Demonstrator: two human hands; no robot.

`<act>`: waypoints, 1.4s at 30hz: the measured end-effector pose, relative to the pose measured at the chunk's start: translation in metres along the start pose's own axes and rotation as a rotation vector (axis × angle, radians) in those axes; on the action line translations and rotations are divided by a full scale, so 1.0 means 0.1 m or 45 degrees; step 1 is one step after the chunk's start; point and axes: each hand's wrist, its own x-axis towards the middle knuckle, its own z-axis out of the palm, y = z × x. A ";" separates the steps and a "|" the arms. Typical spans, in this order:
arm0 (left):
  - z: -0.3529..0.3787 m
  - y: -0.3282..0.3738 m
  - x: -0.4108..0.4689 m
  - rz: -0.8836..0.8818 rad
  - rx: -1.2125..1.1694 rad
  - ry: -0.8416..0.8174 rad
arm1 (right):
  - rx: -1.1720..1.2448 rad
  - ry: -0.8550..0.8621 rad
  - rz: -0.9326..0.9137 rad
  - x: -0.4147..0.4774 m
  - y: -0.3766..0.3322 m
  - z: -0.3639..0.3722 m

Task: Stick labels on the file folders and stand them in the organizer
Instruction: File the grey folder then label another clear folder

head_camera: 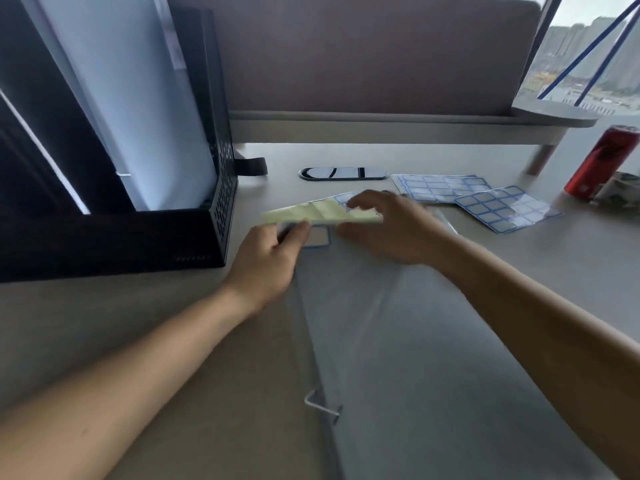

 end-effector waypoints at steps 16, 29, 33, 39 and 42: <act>-0.30 0.95 -0.19 0.044 -0.682 0.036 | 0.734 0.595 0.417 -0.67 0.22 -0.70; -0.13 1.09 -0.61 0.228 -0.486 -0.300 | 0.412 0.364 0.071 -0.81 -0.33 -0.71; -0.15 1.31 -0.68 0.390 -0.298 -0.225 | 0.873 0.211 -0.059 -0.94 -0.68 -0.73; -0.43 1.58 -0.77 0.501 -0.170 -0.207 | 1.235 0.139 -0.362 -1.04 -1.07 -0.98; -0.71 1.72 -0.88 0.541 -0.156 -0.205 | 1.255 0.134 -0.493 -1.07 -1.37 -1.07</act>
